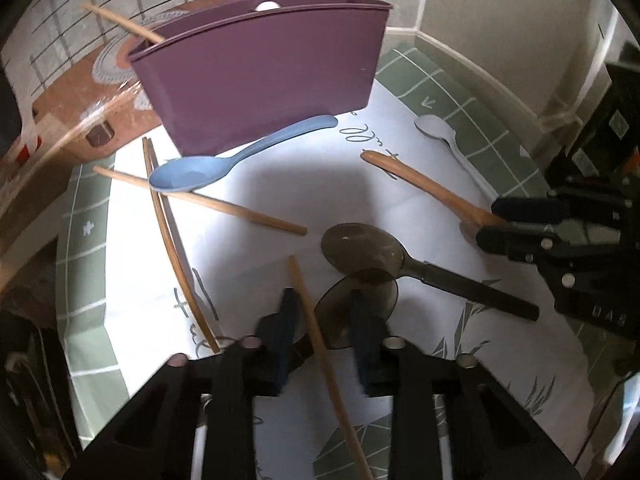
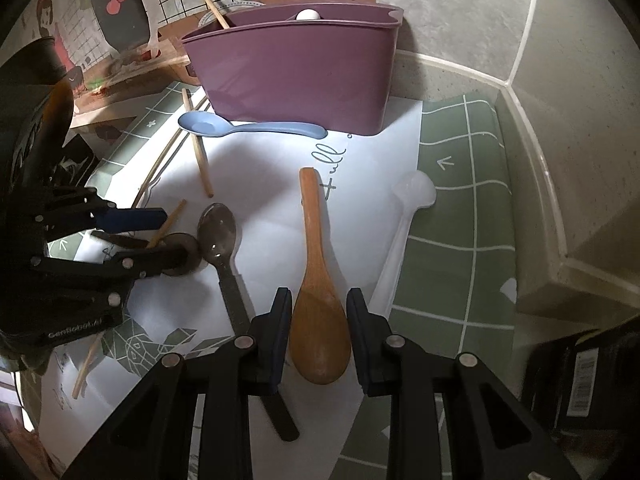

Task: Organize utensils

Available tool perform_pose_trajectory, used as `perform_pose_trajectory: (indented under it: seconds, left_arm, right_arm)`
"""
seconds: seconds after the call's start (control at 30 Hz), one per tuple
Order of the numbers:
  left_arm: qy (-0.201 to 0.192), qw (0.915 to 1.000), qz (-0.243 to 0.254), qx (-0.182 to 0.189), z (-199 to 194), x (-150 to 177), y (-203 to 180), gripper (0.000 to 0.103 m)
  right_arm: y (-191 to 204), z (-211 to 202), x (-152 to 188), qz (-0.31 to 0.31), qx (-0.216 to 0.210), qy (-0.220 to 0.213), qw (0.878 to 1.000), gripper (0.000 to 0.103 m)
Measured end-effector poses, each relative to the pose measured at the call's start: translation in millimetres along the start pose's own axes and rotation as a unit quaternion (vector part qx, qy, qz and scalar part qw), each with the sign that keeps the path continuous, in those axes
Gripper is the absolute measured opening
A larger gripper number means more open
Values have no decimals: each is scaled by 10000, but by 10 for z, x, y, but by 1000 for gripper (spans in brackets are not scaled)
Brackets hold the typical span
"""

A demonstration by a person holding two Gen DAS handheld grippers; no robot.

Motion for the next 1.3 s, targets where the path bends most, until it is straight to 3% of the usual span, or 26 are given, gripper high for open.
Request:
perform_pose_trajectory:
  seconds: [0.17, 0.33, 0.5, 0.6, 0.7, 0.77, 1.0, 1.17, 1.3]
  left_arm:
    - [-169, 9985, -495, 161, -104, 113, 36, 6]
    - [-509, 9940, -874, 409, -331, 209, 40, 5]
    - [-764, 9921, -802, 587, -521, 228, 75, 5]
    - [-634, 9938, -528, 747, -537, 232, 55, 8]
    - [-550, 9973, 85, 479, -488, 207, -42, 10]
    - [-453, 9971, 337, 510, -419, 180, -88, 17]
    - [-243, 9980, 543, 203, -290, 146, -86, 26]
    - [-115, 9975, 700, 33, -254, 168, -31, 43]
    - [-65, 9980, 620, -29, -254, 219, 52, 46]
  right_arm:
    - [79, -56, 45, 92, -18, -50, 9999, 26]
    - [212, -174, 114, 39, -75, -172, 9998, 26]
    - [252, -272, 208, 205, -159, -279, 9993, 26]
    - [188, -283, 277, 397, -80, -261, 9988, 26]
    - [89, -259, 358, 678, -31, -216, 9975, 26]
    - [38, -240, 405, 797, 9, -168, 9967, 26]
    - [-67, -305, 484, 799, 76, -204, 9966, 26]
    - [-89, -289, 494, 758, 85, -185, 9969, 26]
    - [-100, -236, 511, 763, 68, -136, 9970, 26]
Point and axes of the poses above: each gripper's, at about its wrist camera, not at the fingertips, and z roughly the way its jaws point, y to its left, x to its underside, the point moved 4 cm from there along z, roughly the way its jaws point, and after that the axes turned 1 degree about z, right-handed, at the moved point
